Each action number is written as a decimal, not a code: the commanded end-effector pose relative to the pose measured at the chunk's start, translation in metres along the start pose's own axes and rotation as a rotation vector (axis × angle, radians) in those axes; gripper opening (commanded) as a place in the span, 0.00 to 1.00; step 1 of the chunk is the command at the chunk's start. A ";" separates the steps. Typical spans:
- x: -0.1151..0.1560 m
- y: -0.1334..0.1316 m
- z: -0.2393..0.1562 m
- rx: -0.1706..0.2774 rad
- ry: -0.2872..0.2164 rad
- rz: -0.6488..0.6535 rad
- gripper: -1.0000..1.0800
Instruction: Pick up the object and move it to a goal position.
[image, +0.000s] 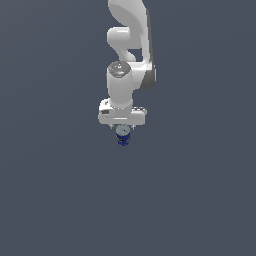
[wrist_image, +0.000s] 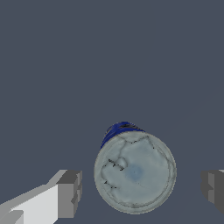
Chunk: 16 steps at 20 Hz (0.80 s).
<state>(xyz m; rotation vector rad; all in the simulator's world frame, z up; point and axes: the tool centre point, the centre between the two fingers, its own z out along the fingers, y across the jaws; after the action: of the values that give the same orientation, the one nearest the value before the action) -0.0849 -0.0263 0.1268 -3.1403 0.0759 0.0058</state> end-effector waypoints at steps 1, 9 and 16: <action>-0.004 0.000 0.002 0.000 0.003 0.000 0.96; -0.005 0.000 0.007 0.000 0.003 0.000 0.96; -0.007 0.000 0.036 0.000 0.003 0.000 0.96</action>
<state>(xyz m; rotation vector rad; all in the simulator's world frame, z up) -0.0910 -0.0260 0.0985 -3.1407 0.0758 0.0006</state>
